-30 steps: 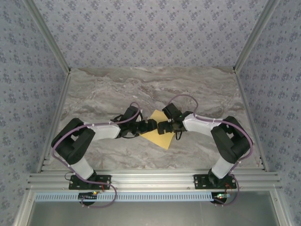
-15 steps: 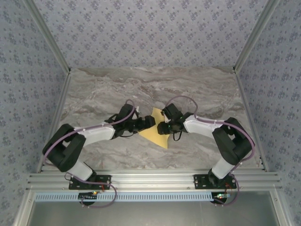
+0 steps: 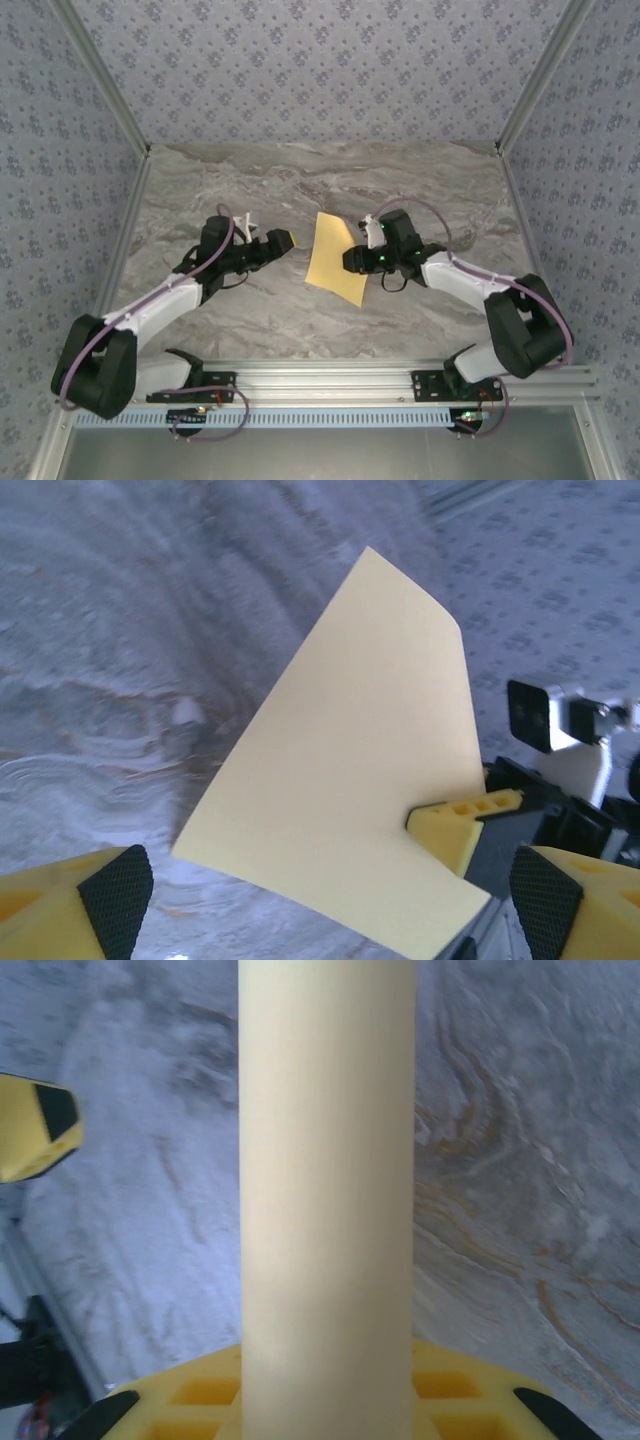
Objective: Fold a paper plane with a square sheet of paper (fold left side to right side)
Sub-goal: Pick up the square sheet of paper from the center of the table, then place a square sheet of paper at the center of the table.
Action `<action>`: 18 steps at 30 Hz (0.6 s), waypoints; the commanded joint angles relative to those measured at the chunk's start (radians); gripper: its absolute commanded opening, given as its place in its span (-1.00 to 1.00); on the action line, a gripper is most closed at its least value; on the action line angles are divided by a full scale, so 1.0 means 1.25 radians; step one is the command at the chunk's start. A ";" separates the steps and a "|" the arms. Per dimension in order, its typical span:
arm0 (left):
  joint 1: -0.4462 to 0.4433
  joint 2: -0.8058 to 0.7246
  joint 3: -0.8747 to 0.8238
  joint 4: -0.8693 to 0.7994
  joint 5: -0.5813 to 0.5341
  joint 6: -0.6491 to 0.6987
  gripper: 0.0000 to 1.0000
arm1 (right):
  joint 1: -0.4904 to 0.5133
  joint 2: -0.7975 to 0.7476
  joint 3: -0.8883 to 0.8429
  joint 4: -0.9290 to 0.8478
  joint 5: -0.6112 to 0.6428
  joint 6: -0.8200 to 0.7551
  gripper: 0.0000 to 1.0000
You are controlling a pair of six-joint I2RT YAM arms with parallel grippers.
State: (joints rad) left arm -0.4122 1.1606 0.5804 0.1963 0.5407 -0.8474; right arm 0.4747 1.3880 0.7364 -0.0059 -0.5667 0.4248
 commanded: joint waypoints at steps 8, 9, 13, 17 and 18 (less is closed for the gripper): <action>-0.008 -0.099 0.057 0.111 0.200 0.092 0.96 | -0.056 -0.224 0.027 -0.013 -0.288 -0.027 -0.48; -0.012 -0.097 0.064 0.118 0.208 0.094 0.97 | -0.055 -0.237 0.030 -0.013 -0.300 -0.021 -0.48; -0.042 -0.080 0.098 0.117 0.221 0.119 0.96 | -0.048 -0.286 0.044 -0.009 -0.330 0.008 -0.48; -0.068 -0.059 0.125 0.124 0.231 0.133 0.96 | -0.032 -0.307 0.058 -0.011 -0.347 0.021 -0.48; -0.072 -0.056 0.128 0.130 0.234 0.133 0.96 | -0.028 -0.310 0.061 -0.009 -0.350 0.024 -0.48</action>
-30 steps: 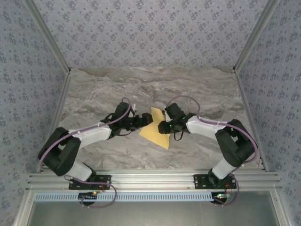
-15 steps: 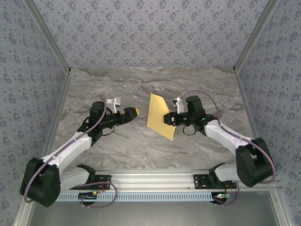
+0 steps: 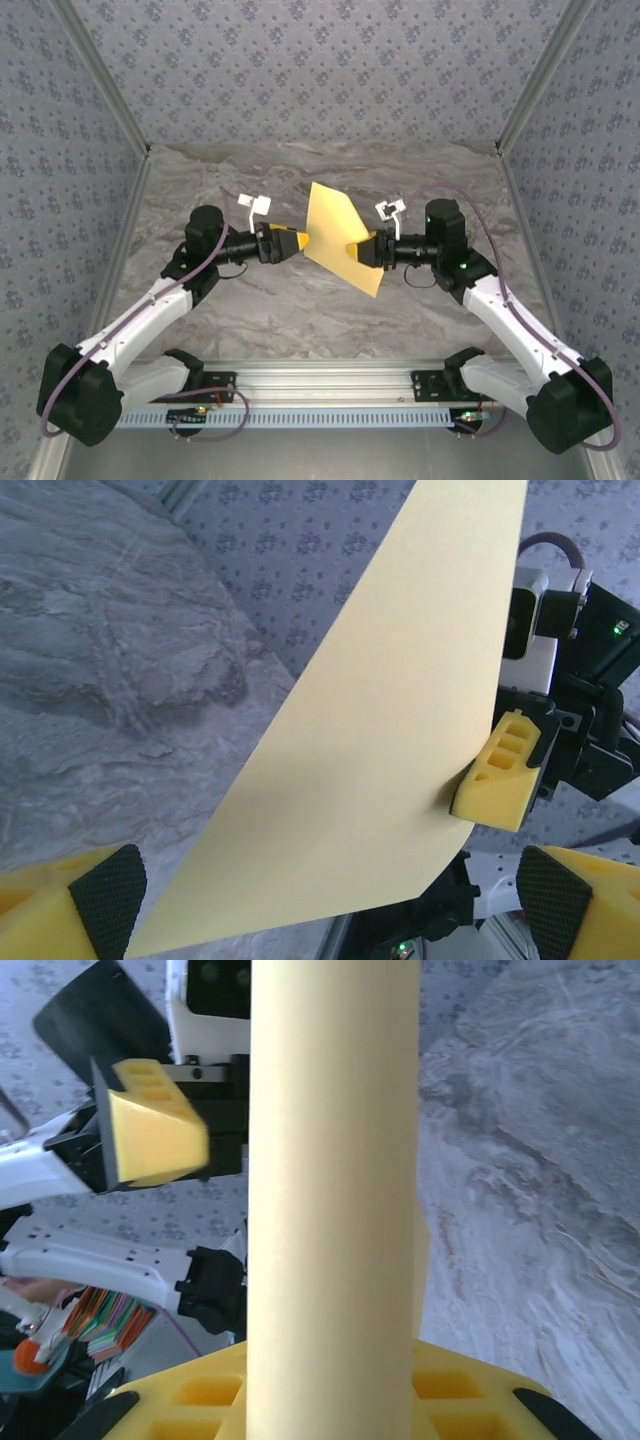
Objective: Fold a paper plane with a square sheet of paper (fold left side to right side)
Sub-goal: Place a square sheet of paper at the center of the table.
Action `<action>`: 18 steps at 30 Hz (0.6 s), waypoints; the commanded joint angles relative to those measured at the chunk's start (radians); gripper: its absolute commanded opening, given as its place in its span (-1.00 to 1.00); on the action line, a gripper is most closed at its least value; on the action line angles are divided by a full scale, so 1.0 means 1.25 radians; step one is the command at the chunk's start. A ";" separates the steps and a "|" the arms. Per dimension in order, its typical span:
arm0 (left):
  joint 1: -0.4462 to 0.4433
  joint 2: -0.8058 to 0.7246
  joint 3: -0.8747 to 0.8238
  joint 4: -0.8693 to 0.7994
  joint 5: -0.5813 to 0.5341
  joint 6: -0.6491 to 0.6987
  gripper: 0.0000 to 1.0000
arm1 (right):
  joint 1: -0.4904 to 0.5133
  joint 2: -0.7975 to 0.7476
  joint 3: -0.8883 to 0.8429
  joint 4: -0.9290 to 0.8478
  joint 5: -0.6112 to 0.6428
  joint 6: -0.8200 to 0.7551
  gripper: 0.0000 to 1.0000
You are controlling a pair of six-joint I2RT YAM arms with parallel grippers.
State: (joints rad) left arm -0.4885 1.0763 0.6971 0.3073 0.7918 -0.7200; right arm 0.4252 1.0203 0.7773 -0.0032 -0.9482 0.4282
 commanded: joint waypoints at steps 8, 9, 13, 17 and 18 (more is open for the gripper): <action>-0.050 0.029 0.055 0.076 0.058 0.038 0.55 | 0.030 -0.019 0.035 0.019 -0.053 0.043 -0.47; -0.051 0.029 0.054 0.075 0.058 0.040 0.41 | 0.030 -0.018 0.036 0.011 -0.047 0.038 -0.46; -0.051 0.028 0.046 0.047 0.035 0.051 -0.60 | 0.022 -0.019 0.040 -0.041 -0.002 0.002 -0.37; -0.051 0.036 0.024 0.018 -0.005 0.058 -1.00 | 0.001 -0.019 0.048 -0.157 0.126 -0.060 -0.06; -0.051 0.041 0.024 -0.006 -0.021 0.064 -1.00 | -0.004 -0.019 0.051 -0.187 0.172 -0.078 -0.01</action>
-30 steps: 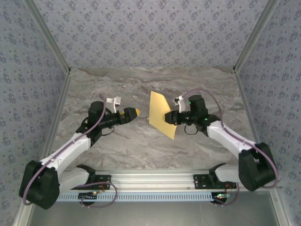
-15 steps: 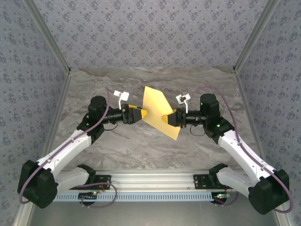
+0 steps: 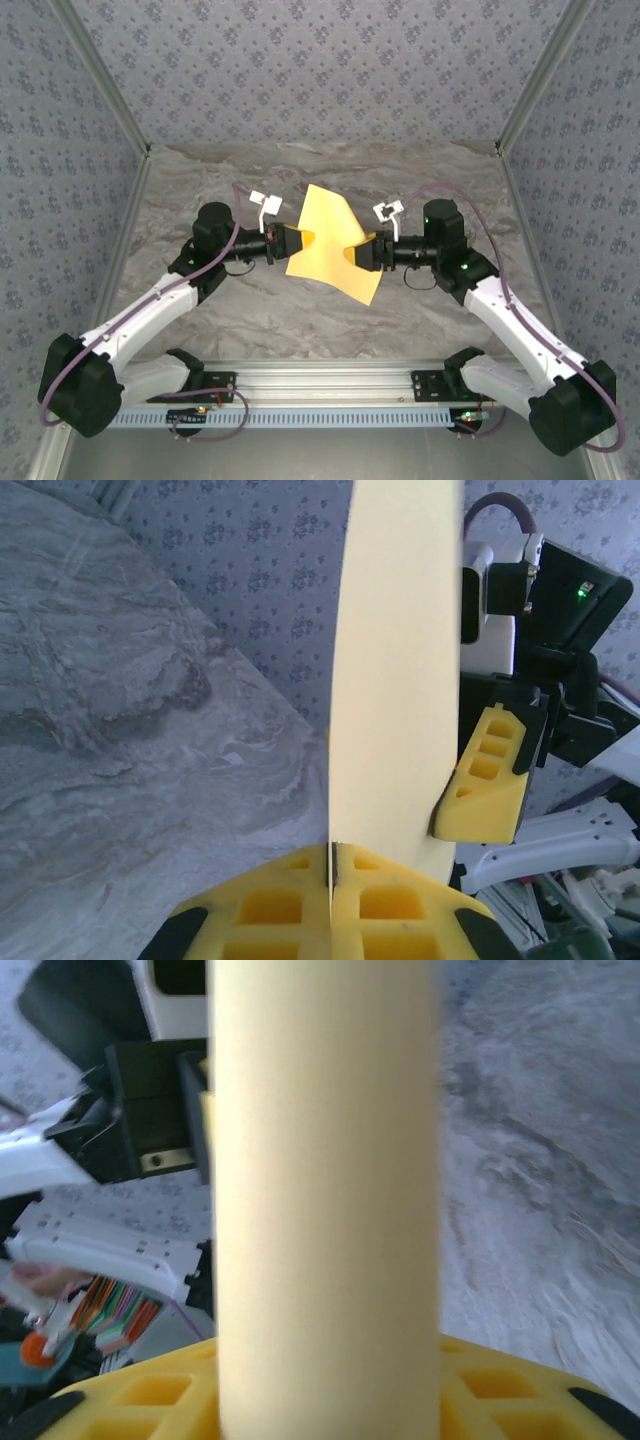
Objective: Fold a paper plane with a square sheet of paper (fold left side to right side)
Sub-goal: Place a square sheet of paper at the center of the table.
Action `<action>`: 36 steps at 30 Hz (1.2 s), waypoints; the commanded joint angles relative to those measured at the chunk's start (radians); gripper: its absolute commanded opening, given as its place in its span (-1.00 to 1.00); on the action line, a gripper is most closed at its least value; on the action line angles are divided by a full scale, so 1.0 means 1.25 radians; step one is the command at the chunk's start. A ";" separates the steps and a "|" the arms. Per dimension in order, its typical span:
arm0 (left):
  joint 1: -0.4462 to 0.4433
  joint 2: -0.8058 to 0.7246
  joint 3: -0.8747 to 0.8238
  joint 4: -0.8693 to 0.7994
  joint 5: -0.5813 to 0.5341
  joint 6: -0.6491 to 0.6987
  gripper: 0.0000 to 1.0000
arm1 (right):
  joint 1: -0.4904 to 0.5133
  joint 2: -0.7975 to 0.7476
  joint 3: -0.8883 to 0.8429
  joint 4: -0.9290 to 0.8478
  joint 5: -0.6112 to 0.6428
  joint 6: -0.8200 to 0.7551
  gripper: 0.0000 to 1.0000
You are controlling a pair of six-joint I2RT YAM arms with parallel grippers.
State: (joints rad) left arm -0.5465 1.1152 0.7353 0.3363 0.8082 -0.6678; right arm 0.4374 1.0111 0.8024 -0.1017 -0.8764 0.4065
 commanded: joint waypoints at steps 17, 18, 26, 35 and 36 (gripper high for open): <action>0.012 0.366 -0.045 -0.056 -0.221 -0.038 -1.00 | -0.039 0.076 -0.097 -0.118 0.407 -0.039 0.38; 0.014 0.376 -0.040 -0.068 -0.230 -0.034 -1.00 | -0.036 0.090 -0.103 -0.097 0.403 -0.028 0.28; 0.023 0.386 -0.020 -0.152 -0.298 -0.015 -1.00 | 0.025 0.267 -0.097 0.050 0.405 0.065 -0.63; 0.022 0.357 -0.024 -0.181 -0.292 -0.016 -1.00 | 0.074 0.476 -0.033 0.108 0.406 0.106 -0.75; 0.024 0.354 -0.023 -0.181 -0.288 -0.015 -0.97 | 0.077 0.490 -0.026 0.105 0.407 0.106 -0.75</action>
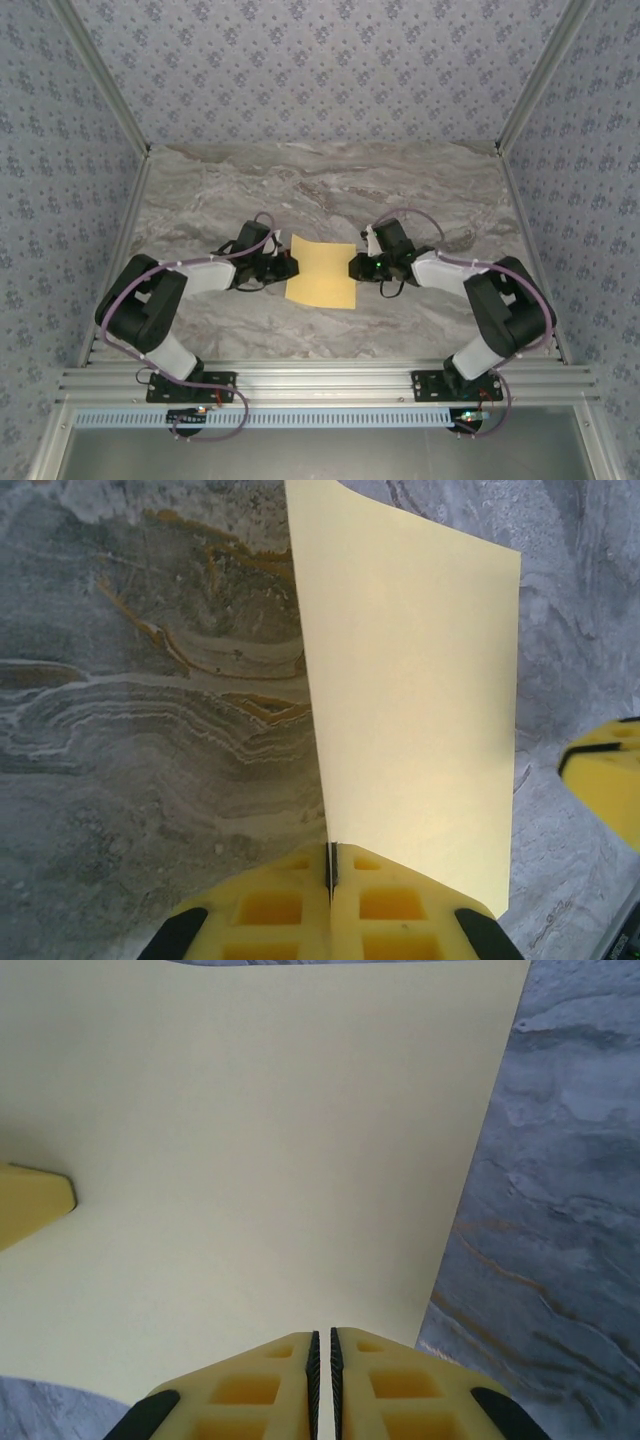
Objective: Fold a paper plane with a square sheet of paper (fold left side to right side)
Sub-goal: Place a square sheet of paper at the center of the table, then first fold in half a square sheet of paper at the center of the table.
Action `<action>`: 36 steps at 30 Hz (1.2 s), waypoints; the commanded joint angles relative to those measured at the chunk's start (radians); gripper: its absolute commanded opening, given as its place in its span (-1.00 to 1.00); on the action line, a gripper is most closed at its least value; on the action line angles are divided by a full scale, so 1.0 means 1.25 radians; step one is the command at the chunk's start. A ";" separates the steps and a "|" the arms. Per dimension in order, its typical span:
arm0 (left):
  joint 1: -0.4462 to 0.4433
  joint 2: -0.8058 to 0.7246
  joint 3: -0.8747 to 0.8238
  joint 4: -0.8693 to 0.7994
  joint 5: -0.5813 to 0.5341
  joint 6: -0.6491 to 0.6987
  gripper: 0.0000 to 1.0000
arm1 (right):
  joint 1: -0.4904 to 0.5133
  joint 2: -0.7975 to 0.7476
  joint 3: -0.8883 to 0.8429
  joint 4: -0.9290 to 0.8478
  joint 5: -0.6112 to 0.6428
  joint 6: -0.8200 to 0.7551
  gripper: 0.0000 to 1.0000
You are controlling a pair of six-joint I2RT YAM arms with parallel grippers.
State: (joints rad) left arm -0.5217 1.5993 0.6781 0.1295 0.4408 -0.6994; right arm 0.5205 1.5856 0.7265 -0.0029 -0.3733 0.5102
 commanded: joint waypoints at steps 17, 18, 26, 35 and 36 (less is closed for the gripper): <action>-0.068 -0.001 0.116 0.067 0.119 -0.047 0.19 | 0.021 0.107 0.022 -0.017 0.029 0.026 -0.72; -0.073 0.009 0.120 0.077 0.122 -0.052 0.21 | 0.019 0.105 0.017 -0.002 0.019 0.029 -0.71; -0.110 0.083 0.154 0.124 0.129 -0.079 0.28 | -0.009 0.048 0.003 0.054 -0.046 0.041 -0.64; -0.114 0.094 0.158 0.117 0.117 -0.081 0.19 | -0.072 -0.093 -0.060 0.172 -0.113 0.109 -0.17; -0.113 0.094 0.158 0.117 0.116 -0.081 0.16 | -0.073 -0.094 -0.068 0.200 -0.130 0.127 -0.12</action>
State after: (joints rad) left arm -0.6575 1.7077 0.8433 0.2501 0.5793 -0.7986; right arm 0.4412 1.4910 0.6750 0.1429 -0.4667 0.6010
